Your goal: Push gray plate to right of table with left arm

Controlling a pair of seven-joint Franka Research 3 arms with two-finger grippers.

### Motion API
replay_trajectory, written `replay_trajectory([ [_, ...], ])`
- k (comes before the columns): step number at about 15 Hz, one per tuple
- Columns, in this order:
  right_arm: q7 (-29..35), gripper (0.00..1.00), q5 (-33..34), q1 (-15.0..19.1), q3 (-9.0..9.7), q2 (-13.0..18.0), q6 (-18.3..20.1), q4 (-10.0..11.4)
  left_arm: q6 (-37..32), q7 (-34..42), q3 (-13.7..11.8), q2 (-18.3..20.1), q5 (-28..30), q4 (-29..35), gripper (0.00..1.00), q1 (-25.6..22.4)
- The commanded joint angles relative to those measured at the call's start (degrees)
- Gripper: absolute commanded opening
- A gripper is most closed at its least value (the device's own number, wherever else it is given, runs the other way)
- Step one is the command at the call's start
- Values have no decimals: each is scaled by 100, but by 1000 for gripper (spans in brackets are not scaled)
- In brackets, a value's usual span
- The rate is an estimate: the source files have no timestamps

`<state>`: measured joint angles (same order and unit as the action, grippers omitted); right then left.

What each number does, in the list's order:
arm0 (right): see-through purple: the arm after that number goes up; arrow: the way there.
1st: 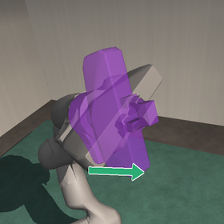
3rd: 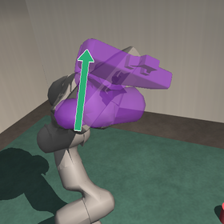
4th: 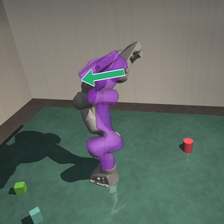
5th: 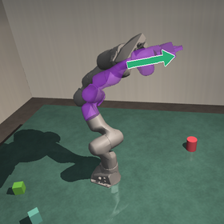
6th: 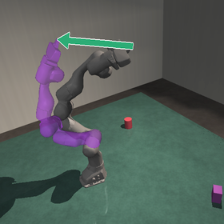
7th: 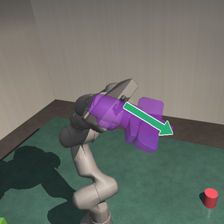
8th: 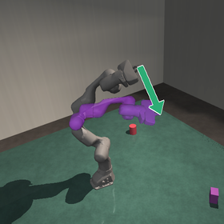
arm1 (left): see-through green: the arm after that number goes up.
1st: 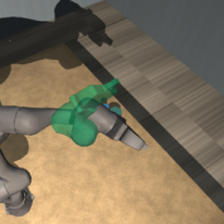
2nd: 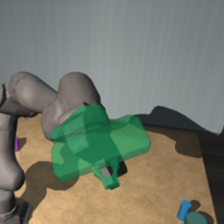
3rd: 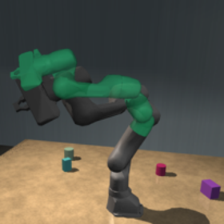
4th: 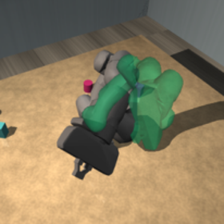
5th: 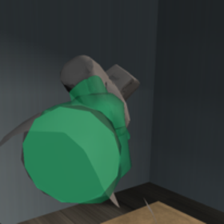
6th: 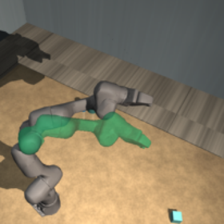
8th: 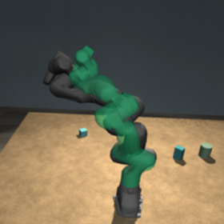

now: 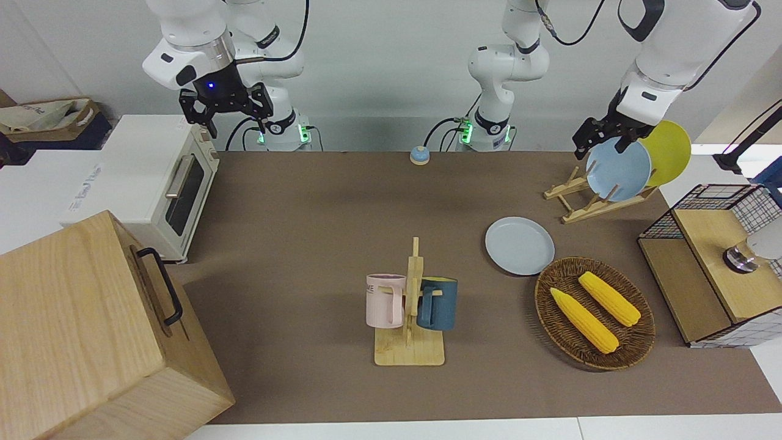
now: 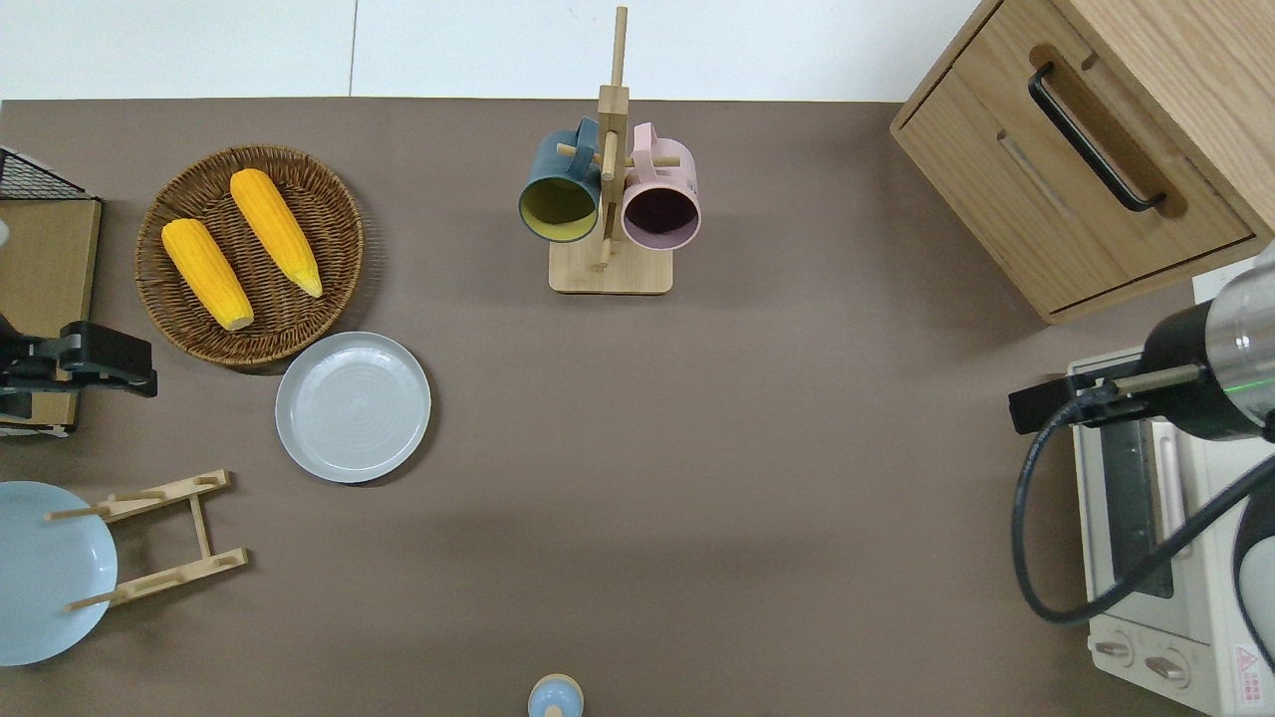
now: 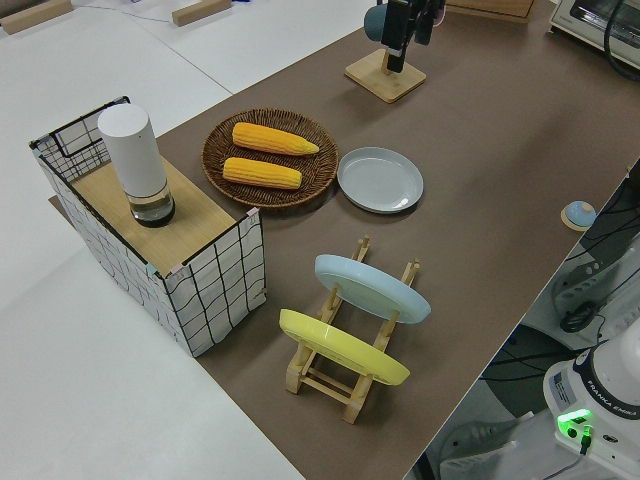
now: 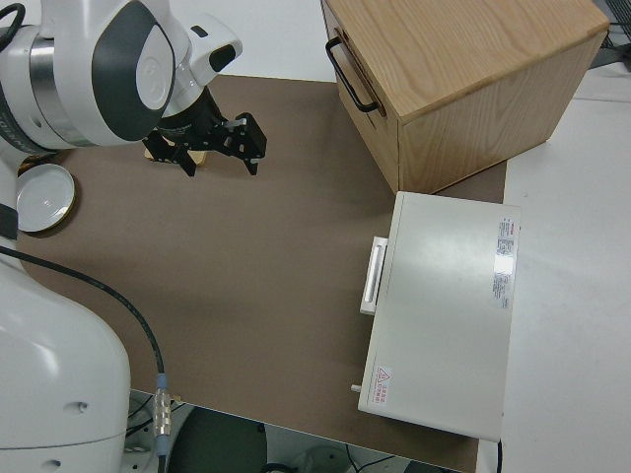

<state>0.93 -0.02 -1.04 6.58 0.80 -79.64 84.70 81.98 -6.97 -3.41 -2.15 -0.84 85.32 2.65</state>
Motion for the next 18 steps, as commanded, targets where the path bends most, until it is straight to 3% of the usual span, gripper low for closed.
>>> replay_trajectory([
  [1,74,983,-33,113,89,17,89,-50,11,-85,-11,-40,-65,-60,1000,16],
  [13,74,983,-33,113,98,17,89,-50,-130,-67,-11,30,-4,151,998,-107],
  [18,74,983,-25,113,89,17,89,-50,756,-50,-11,48,57,932,998,-282],
])
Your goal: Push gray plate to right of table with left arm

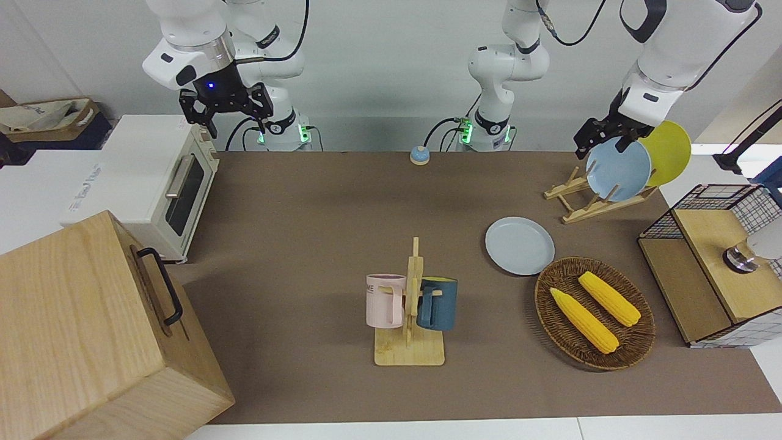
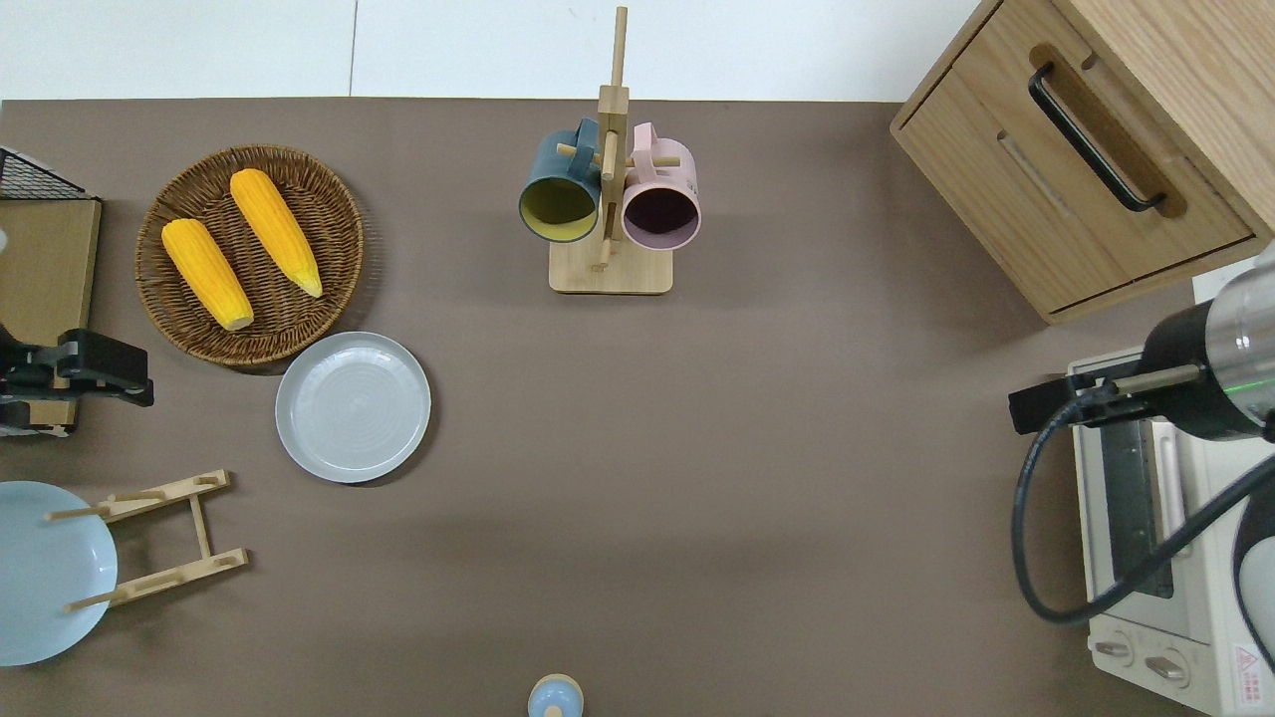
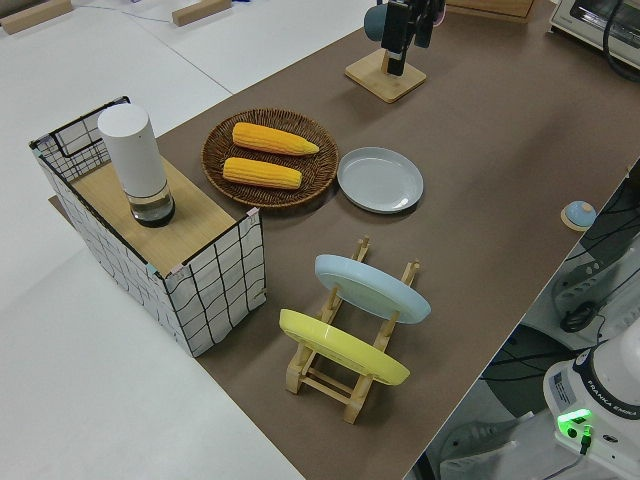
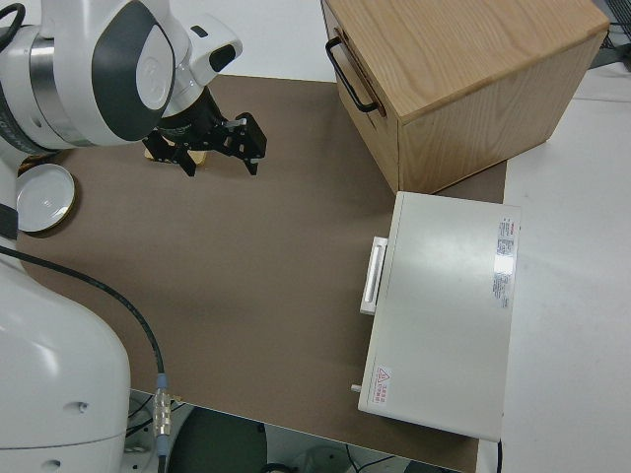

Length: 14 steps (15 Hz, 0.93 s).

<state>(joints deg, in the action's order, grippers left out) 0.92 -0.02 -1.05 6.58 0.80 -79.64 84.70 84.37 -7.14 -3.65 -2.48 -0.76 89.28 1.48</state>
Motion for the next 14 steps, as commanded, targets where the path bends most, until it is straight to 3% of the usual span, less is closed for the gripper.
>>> replay_trajectory([
  [1,74,983,-25,113,98,17,89,-50,763,-33,14,81,49,695,998,-218],
  [4,74,983,-25,113,98,17,89,-50,1756,37,14,29,137,1319,998,-367],
  [12,74,983,-33,113,89,17,89,-50,3050,424,31,-156,278,2409,998,-447],
  [14,74,983,-25,113,89,17,89,-50,3138,424,31,-392,287,2463,998,-438],
])
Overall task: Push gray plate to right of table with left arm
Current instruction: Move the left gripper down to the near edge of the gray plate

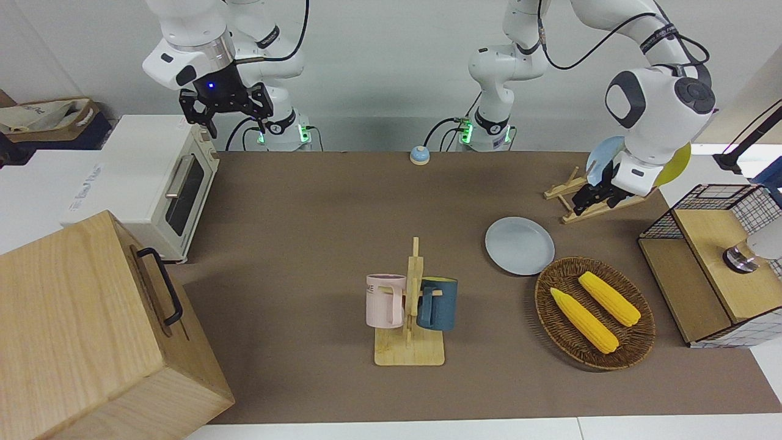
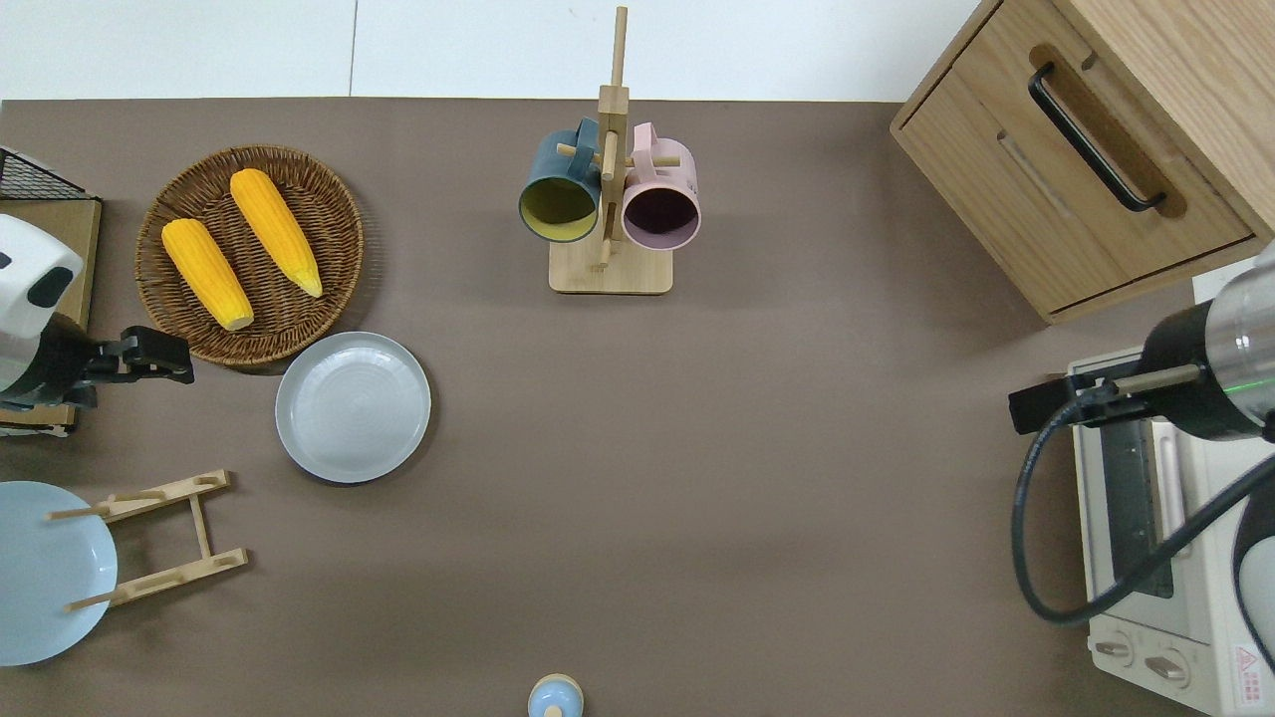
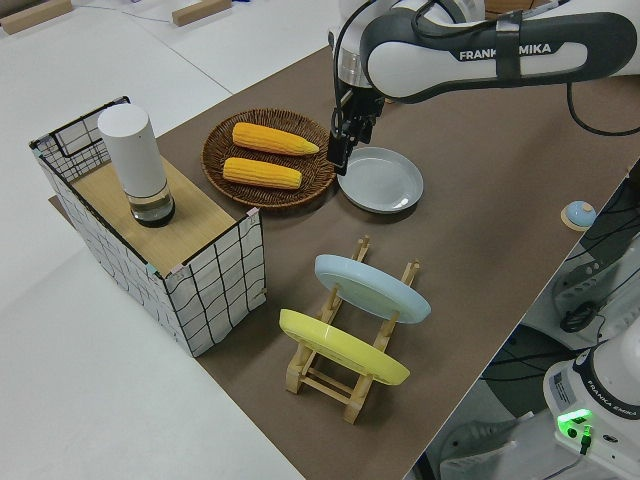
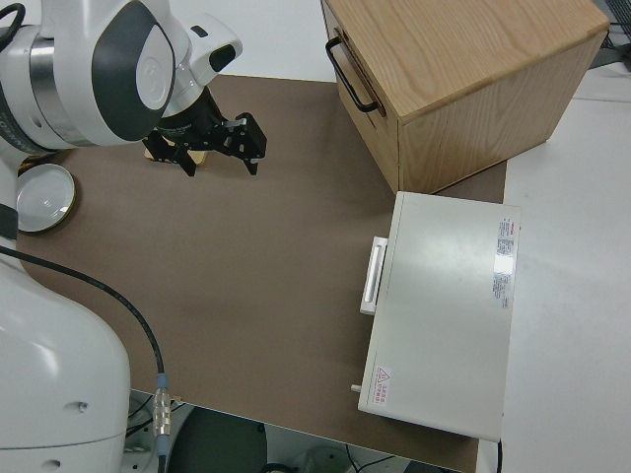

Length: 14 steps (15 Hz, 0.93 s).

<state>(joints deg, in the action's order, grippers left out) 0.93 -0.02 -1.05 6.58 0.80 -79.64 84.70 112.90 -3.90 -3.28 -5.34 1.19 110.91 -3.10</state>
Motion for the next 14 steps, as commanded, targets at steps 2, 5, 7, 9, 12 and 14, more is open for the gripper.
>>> replay_trajectory([
  [2,74,983,-33,113,98,17,89,-50,382,100,-6,-247,118,300,998,11],
  [5,74,983,-33,113,89,17,89,-50,435,100,55,-520,145,300,998,64],
  [7,74,983,-33,113,98,17,89,-50,461,100,82,-687,136,308,993,73],
  [9,74,983,-25,113,89,17,89,-50,496,100,82,-809,136,308,993,134],
  [12,74,983,-33,113,98,17,89,-50,663,100,90,-1004,136,335,991,152],
  [14,74,983,-25,113,98,17,89,-50,672,100,108,-1013,136,378,989,152],
])
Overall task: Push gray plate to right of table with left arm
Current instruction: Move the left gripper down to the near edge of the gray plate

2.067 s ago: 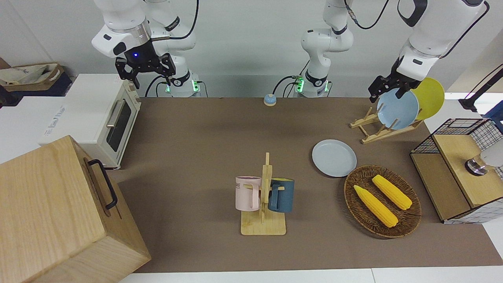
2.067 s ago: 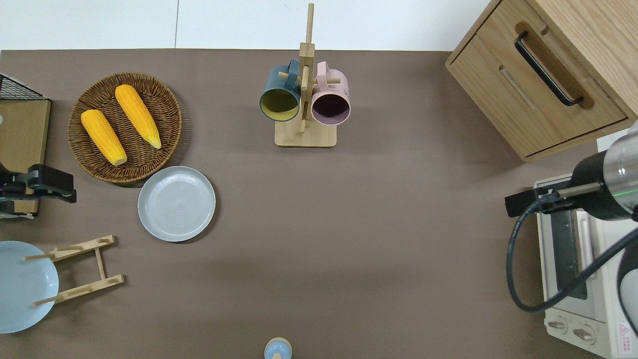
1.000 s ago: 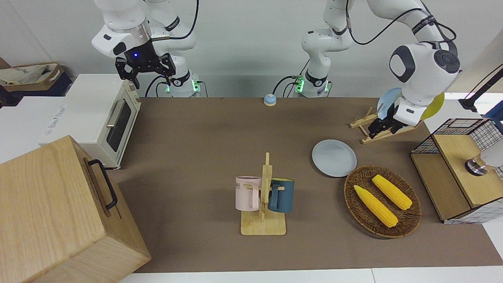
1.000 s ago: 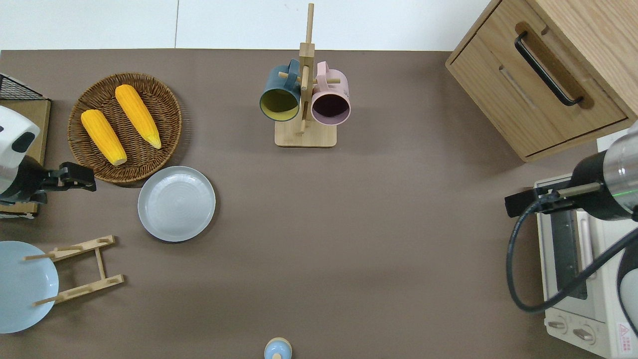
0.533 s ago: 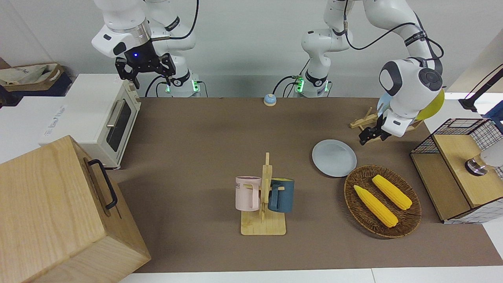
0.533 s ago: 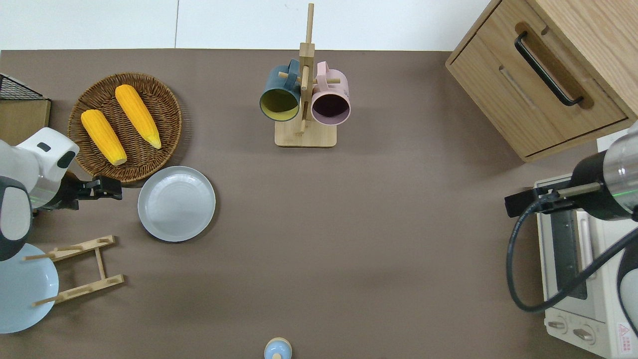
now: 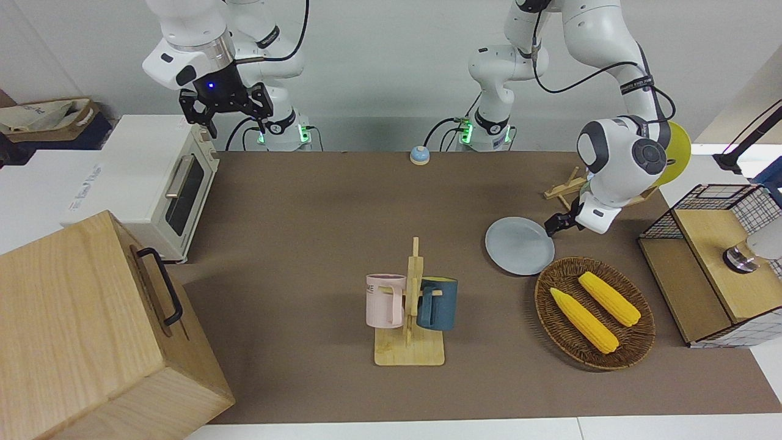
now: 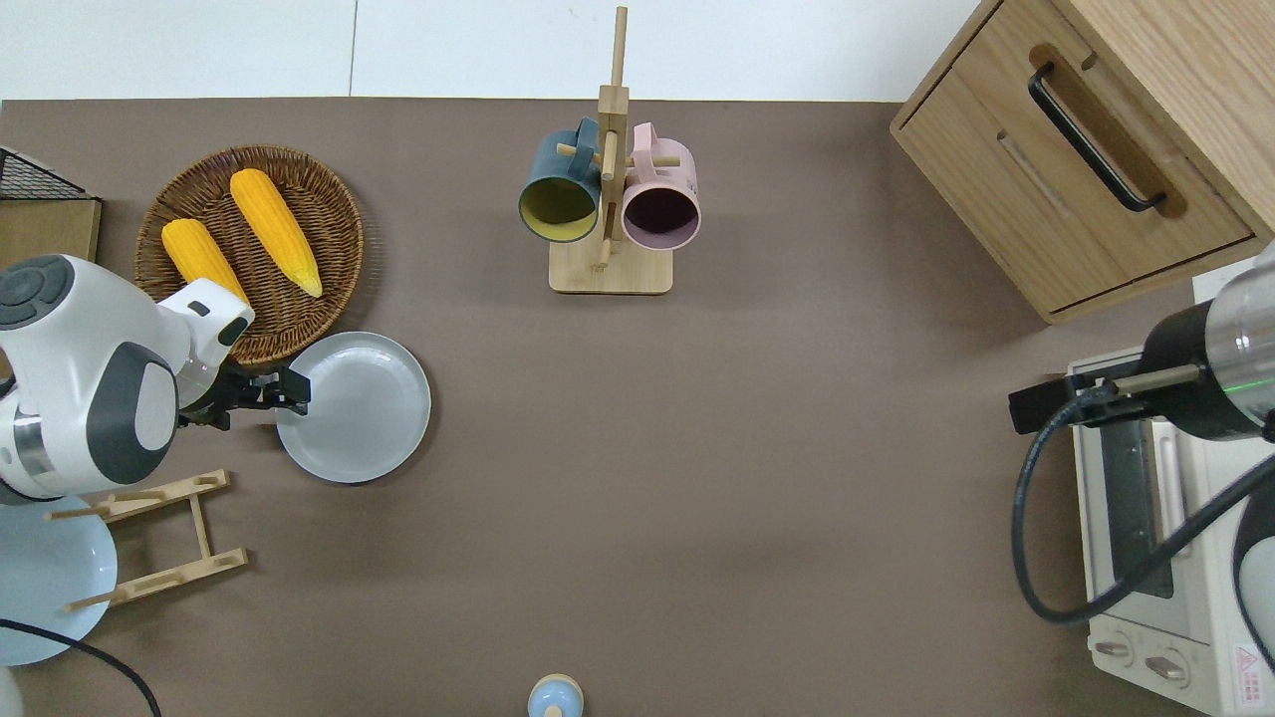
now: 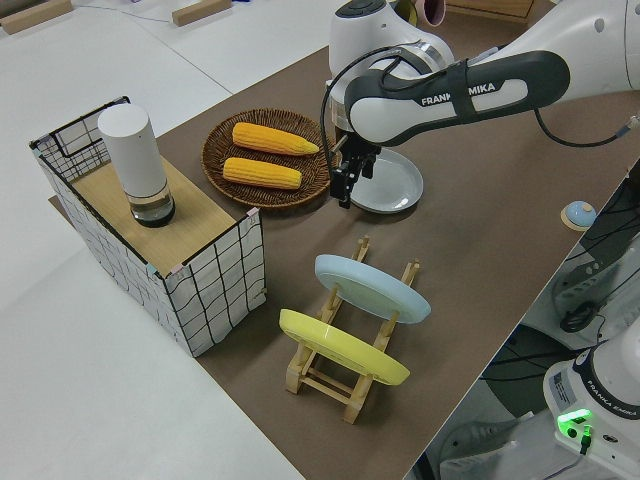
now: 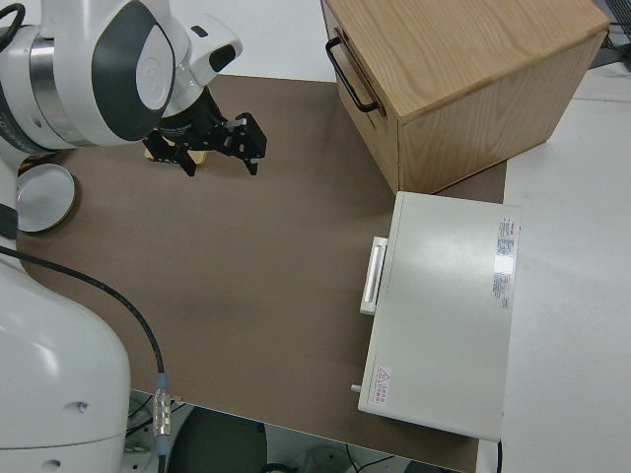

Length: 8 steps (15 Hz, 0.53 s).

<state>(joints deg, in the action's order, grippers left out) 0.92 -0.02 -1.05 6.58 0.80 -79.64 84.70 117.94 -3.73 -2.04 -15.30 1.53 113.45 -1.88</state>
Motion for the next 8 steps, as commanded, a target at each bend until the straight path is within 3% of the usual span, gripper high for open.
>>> replay_trajectory([
  [1,75,983,-33,113,98,17,89,-50,237,83,-16,-25,102,169,985,30],
  [4,75,983,-33,113,98,17,89,-50,466,74,-8,-26,102,301,910,39],
  [8,75,983,-33,113,98,17,89,-50,432,-31,28,-17,102,301,281,39],
])
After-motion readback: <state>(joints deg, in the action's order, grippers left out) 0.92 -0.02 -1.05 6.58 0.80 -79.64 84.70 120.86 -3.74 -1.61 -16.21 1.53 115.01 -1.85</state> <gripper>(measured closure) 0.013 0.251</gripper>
